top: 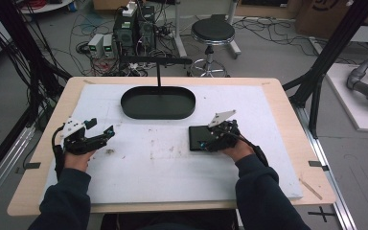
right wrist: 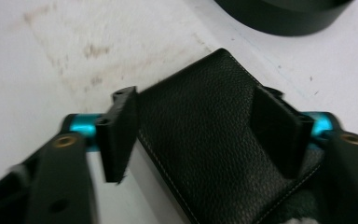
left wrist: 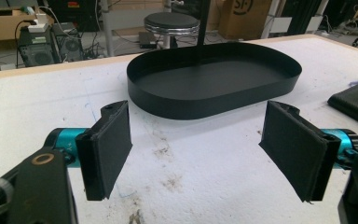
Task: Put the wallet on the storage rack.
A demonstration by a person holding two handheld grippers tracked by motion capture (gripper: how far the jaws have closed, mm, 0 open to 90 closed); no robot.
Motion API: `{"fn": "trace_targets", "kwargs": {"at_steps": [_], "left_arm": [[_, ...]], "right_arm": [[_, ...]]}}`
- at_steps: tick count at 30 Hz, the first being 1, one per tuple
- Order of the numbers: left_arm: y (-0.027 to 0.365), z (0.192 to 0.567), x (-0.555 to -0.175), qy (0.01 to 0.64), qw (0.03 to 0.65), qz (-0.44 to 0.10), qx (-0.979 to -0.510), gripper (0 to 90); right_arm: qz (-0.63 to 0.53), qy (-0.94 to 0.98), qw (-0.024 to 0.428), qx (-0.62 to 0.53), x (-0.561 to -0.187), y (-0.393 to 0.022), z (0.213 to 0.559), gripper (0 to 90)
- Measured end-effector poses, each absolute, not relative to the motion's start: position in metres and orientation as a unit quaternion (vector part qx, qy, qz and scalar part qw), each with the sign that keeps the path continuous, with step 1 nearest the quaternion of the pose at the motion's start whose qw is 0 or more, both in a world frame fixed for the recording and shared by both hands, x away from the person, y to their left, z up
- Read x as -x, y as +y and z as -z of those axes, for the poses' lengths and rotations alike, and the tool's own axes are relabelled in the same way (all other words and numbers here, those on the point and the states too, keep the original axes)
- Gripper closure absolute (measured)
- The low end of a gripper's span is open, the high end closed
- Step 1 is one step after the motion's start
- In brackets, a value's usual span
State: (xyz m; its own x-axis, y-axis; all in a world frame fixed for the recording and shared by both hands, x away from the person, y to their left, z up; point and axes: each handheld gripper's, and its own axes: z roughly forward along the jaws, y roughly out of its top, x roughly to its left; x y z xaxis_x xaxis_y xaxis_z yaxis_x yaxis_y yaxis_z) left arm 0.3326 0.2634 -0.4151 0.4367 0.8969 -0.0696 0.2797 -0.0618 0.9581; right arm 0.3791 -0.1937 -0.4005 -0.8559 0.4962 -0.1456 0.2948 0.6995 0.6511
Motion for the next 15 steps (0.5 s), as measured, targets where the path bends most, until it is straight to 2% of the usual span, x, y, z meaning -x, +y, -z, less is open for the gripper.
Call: {"fn": "trace_targets", "kwargs": {"at_steps": [4,6,8,9,11,13,15], "left_arm": [[0.262,0.415,-0.332,0.44,0.522,-0.295,-0.668,24.0],[0.262,0.415,-0.333,0.44,0.523,-0.294,-0.669,24.0],[0.262,0.415,-0.333,0.44,0.523,-0.294,-0.668,24.0],[0.262,0.415,-0.333,0.441,0.523,-0.294,-0.668,24.0],[0.262,0.415,-0.333,0.44,0.523,-0.292,-0.668,24.0],[0.263,0.415,-0.333,0.44,0.523,-0.293,-0.669,24.0],[0.262,0.416,-0.333,0.441,0.523,-0.293,-0.668,24.0]], "right_arm": [[-0.3,0.919,0.188,-0.176,-0.372,-0.193,0.407,31.4],[-0.282,0.924,0.196,-0.169,-0.371,-0.191,0.411,35.1],[-0.264,0.929,0.207,-0.154,-0.37,-0.187,0.415,42.7],[-0.251,0.935,0.208,-0.136,-0.37,-0.183,0.417,52.9],[-0.24,0.94,0.213,-0.115,-0.368,-0.178,0.421,55.6],[-0.232,0.942,0.22,-0.104,-0.366,-0.177,0.422,54.4],[-0.224,0.944,0.225,-0.087,-0.364,-0.174,0.426,49.6]]}}
